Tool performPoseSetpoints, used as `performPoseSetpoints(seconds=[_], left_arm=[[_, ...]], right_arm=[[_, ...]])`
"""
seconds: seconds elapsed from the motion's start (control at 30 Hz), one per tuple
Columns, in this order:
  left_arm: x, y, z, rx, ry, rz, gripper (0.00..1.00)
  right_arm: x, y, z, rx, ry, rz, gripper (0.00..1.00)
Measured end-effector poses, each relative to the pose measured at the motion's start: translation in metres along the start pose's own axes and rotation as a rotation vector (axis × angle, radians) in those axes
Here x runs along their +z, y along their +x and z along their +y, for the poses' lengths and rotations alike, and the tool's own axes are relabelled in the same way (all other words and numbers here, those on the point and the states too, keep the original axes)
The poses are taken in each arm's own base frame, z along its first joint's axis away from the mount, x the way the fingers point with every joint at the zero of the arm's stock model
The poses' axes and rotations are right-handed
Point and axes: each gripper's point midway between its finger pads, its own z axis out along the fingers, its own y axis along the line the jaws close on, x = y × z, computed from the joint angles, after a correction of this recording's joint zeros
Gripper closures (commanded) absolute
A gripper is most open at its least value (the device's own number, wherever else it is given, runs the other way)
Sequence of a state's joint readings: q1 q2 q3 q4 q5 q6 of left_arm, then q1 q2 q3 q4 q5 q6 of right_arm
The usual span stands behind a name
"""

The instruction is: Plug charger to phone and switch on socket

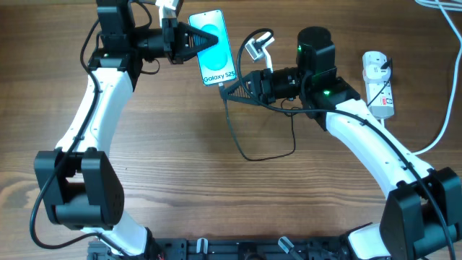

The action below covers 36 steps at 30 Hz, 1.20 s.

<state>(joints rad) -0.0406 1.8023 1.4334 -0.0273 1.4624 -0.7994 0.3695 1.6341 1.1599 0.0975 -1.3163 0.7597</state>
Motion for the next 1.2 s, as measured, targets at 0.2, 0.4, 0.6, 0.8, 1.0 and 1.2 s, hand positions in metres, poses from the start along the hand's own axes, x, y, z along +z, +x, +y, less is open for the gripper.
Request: performPoseSetpoints(seconds=[0.2,0.4,0.6,0.8,1.0,1.2], left_arm=[[0.0000,-0.0018,0.0017,-0.017,-0.009,-0.011,0.96],[-0.0001,-0.0032,0.0029,-0.035,-0.016,-0.019,0.96],[-0.0001,-0.0032,0.0030,-0.039,-0.016,-0.020,0.96],[-0.0001,-0.0033,0.0029,-0.038,-0.016,-0.020,0.96],[-0.0001,-0.0035,0.0026,-0.035,-0.016,-0.020,0.96],[0.0002,-0.0034,0.0026,-0.055,-0.016,-0.020,0.96]], right_arm=[[0.0000,0.0000,0.0000,0.002,0.000,0.000,0.96],[-0.0008,0.0004,0.0007,0.009,-0.005,0.003,0.96],[-0.0085,-0.0026,-0.0005,0.024,-0.006,-0.007,0.96],[-0.0090,-0.0025,-0.0002,0.024,-0.008,-0.005,0.96],[-0.0089,-0.0010,0.0011,0.026,-0.016,0.003,0.96],[-0.0086,-0.0006,0.0010,0.028,-0.016,0.004,0.96]])
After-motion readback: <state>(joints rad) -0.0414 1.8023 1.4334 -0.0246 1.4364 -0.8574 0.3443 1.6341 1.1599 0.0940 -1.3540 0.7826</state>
